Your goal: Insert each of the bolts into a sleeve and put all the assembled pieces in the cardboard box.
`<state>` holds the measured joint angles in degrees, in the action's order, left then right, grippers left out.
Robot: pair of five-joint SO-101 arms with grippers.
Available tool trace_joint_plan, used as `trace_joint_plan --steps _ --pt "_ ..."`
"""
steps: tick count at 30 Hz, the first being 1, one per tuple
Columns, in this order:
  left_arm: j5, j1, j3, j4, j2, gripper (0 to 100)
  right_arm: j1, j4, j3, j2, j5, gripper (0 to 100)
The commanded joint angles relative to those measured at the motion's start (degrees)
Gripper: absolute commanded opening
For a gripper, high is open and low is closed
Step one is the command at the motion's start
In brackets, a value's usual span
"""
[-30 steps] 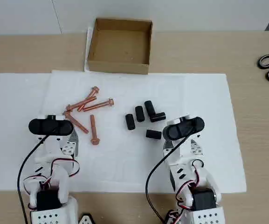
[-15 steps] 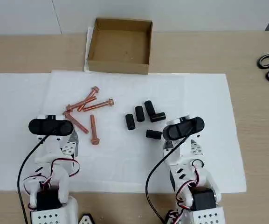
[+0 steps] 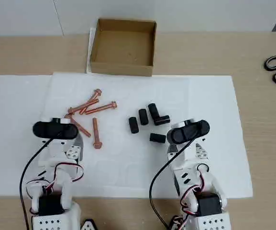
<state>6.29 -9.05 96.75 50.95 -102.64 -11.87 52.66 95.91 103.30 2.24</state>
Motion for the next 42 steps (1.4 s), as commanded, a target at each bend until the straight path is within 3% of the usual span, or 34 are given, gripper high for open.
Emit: trace_joint_plan --steps 1,4,13,21,28,34,42 --pt "0.26 1.14 -0.4 -0.7 -0.26 17 0.48 0.31 0.35 0.57 0.44 13.7" --pt "0.26 1.14 -0.4 -0.7 -0.26 17 0.48 1.19 -1.58 0.57 0.35 13.7" --pt "0.18 0.7 -1.8 1.14 -0.26 17 0.57 17.36 -23.74 0.04 0.35 13.7" --pt "1.23 -8.44 -18.77 10.55 0.26 17 3.12 20.0 -33.41 -0.13 0.35 13.7" --pt "3.78 -8.79 -31.96 17.23 9.76 17 6.73 19.82 -40.35 -3.38 0.35 13.7" --pt "3.69 -8.79 -51.47 23.91 30.24 17 6.46 23.87 -60.04 -22.29 0.26 13.7" --pt "0.53 -8.79 -72.92 35.96 55.12 17 6.37 42.07 -90.29 -61.49 0.53 13.7"
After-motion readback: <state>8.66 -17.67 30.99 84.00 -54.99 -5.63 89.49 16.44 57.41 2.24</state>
